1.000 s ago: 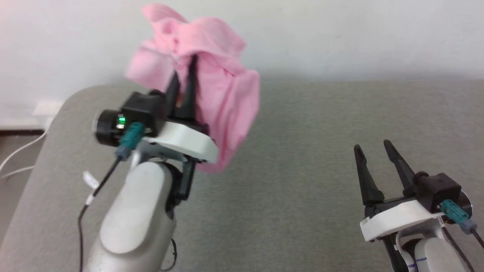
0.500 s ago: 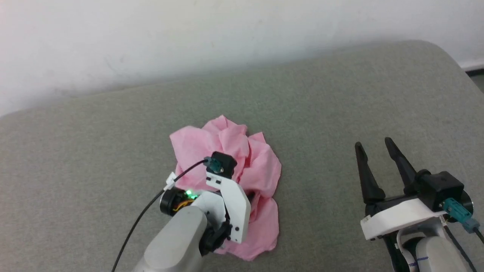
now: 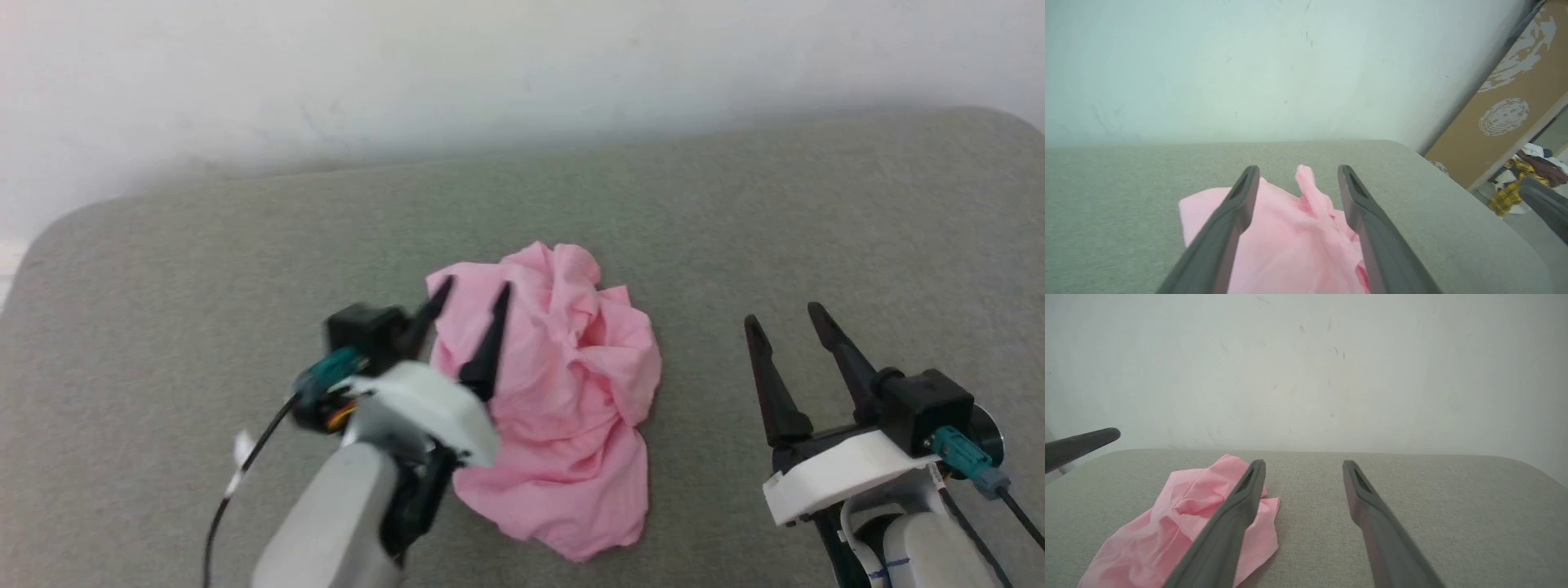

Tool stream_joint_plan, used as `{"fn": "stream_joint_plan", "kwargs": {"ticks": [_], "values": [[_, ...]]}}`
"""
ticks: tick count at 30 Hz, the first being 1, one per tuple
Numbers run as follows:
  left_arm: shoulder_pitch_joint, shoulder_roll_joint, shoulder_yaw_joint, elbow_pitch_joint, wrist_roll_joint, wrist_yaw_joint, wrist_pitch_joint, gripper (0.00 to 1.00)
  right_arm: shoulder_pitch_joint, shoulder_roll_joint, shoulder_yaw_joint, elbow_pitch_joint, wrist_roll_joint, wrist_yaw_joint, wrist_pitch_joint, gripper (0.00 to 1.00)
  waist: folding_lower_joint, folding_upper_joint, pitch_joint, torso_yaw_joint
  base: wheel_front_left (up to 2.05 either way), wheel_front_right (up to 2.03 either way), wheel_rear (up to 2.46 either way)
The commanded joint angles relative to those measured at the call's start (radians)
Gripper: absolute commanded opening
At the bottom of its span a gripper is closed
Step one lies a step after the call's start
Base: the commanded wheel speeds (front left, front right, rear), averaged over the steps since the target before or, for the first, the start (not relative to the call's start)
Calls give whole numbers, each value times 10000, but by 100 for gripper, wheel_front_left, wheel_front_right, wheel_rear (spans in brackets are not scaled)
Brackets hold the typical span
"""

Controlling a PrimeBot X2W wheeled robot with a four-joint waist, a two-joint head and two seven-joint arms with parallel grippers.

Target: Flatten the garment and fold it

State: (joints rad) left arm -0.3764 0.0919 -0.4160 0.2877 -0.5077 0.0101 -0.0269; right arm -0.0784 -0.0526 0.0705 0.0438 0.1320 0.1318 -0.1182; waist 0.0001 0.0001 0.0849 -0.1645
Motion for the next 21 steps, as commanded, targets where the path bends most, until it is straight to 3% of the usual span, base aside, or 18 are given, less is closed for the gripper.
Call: {"fn": "stream_joint_plan", "kwargs": {"ticks": [1, 6, 12, 16, 21], "values": [[378, 246, 192, -220, 182, 212, -433, 100, 44, 24, 37, -64, -55, -11, 55, 100, -1, -1, -412, 612, 0, 0, 0], [1398, 743, 1059, -1085, 656, 1049, -2022, 100, 103, 24, 256, -168, -218, -11, 301, 100, -1, -1, -457, 1149, 0, 0, 0], [2443, 927, 2210, -2150, 1366, 1501, -2339, 100, -62, -3, 827, 291, -583, -11, 1601, 100, -1, -1, -256, 1629, 0, 0, 0], [3041, 564, 3053, -2940, 1921, 1548, -2344, 100, -468, -289, 1224, 965, -883, -11, 2984, 100, -1, -1, 10, 1887, 0, 0, 0], [3360, 79, 3611, -3185, 2276, 1200, -2346, 100, -1028, -687, 1472, 1761, -1018, -11, 4374, 100, -1, -1, 327, 2225, 0, 0, 0]]}}
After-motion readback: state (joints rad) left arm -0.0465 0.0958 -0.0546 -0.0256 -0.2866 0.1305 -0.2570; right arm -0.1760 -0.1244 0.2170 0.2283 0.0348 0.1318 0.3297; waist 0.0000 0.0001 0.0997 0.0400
